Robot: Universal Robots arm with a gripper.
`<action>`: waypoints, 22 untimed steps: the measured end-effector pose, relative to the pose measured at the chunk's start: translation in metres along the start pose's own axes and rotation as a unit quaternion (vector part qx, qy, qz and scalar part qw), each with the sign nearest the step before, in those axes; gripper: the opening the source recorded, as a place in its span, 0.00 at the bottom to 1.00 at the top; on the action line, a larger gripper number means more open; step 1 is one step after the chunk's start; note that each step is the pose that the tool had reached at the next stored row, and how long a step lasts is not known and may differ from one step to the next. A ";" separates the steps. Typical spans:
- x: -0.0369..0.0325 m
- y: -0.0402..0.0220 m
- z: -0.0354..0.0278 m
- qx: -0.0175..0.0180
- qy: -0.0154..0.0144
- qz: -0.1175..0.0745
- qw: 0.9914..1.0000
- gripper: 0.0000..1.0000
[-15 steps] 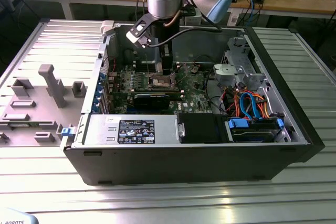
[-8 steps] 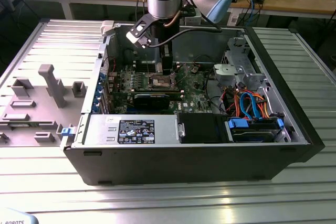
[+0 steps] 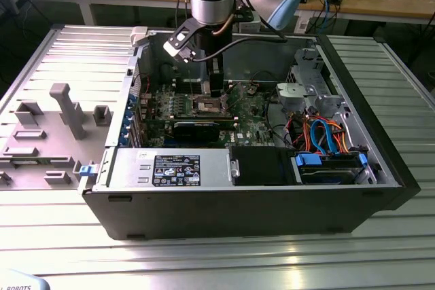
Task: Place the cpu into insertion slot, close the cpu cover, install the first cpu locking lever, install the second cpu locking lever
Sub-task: 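Place the cpu into insertion slot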
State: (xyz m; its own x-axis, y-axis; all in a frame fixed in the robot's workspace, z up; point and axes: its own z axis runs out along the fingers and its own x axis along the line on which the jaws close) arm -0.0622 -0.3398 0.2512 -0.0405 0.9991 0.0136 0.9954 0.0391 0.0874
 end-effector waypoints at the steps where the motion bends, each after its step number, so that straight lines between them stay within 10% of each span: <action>1: -0.0001 -0.0002 0.0013 0.000 0.000 0.000 1.000 0.54; 14: -0.0002 -0.0066 0.0281 -0.001 -0.001 0.009 1.000 0.54; 22: -0.0012 -0.0090 0.0393 -0.001 0.013 0.015 1.000 0.54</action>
State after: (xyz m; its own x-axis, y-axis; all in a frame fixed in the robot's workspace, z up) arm -0.0677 -0.3407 0.2112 -0.0125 0.9990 0.0422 0.9960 0.0087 0.0894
